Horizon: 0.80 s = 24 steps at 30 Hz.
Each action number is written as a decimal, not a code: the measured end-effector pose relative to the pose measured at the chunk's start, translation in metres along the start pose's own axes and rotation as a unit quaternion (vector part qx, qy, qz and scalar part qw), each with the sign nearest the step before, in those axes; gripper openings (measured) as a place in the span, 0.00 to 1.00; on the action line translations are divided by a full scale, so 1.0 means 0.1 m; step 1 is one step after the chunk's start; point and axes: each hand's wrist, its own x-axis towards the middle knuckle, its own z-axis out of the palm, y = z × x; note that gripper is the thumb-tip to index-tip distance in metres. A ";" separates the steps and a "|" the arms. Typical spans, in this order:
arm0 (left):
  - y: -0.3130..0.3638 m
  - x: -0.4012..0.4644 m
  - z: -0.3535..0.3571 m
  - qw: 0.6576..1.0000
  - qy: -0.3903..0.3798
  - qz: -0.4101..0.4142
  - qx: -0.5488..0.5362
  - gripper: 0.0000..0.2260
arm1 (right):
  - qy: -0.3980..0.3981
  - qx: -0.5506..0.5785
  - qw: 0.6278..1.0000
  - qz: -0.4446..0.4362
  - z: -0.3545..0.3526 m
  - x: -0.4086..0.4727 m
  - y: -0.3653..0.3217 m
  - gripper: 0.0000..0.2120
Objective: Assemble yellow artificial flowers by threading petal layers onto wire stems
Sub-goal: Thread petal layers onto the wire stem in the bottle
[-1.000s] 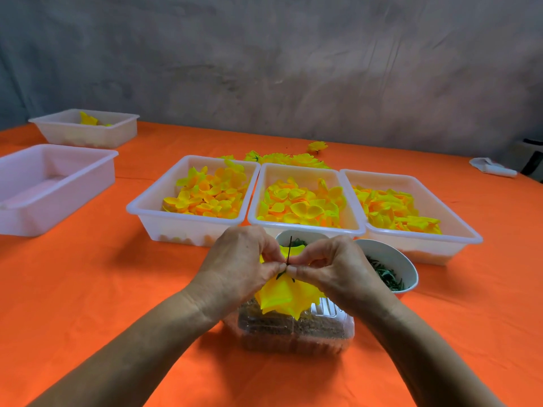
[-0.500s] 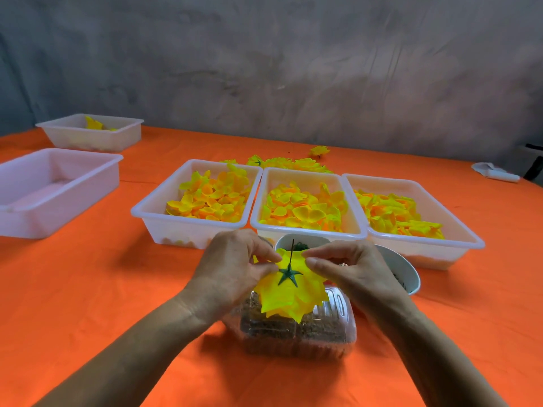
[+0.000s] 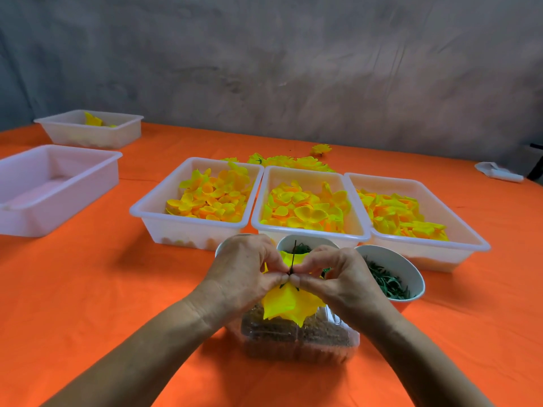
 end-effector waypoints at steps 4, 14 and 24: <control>-0.02 0.00 0.02 1.000 0.006 0.001 -0.017 0.03 | 0.002 0.020 1.000 -0.002 0.02 -0.03 0.04 0.12; 0.07 0.05 -0.18 0.994 -0.067 -0.063 -0.053 0.02 | 0.025 -0.048 0.999 -0.001 0.02 -0.13 -0.08 0.04; 0.16 0.12 -0.10 0.989 -0.016 -0.048 -0.141 0.08 | 0.089 -0.041 0.995 0.012 0.15 -0.15 -0.11 0.05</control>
